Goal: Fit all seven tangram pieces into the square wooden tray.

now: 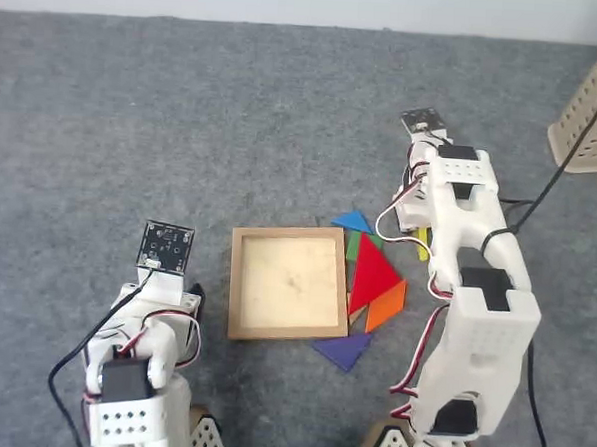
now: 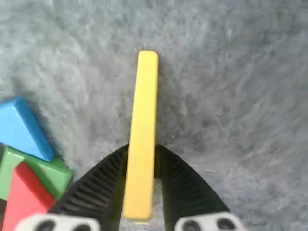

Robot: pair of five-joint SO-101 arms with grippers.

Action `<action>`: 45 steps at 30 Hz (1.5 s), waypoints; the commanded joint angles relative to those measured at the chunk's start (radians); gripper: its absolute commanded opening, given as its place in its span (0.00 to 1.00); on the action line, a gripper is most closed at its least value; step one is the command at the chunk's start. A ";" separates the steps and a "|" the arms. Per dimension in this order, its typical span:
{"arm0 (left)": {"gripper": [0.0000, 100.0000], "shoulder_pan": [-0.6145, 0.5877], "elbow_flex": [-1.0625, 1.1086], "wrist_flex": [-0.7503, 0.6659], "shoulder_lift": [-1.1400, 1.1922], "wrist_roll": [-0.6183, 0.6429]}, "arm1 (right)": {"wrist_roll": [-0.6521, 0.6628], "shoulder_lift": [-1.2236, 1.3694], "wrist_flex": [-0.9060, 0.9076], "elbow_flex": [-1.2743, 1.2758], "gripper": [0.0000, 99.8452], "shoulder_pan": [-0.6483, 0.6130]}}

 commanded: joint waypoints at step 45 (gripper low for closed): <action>0.17 0.002 -0.010 0.005 -0.006 -0.005 | -0.252 -0.334 0.028 0.117 0.10 -0.515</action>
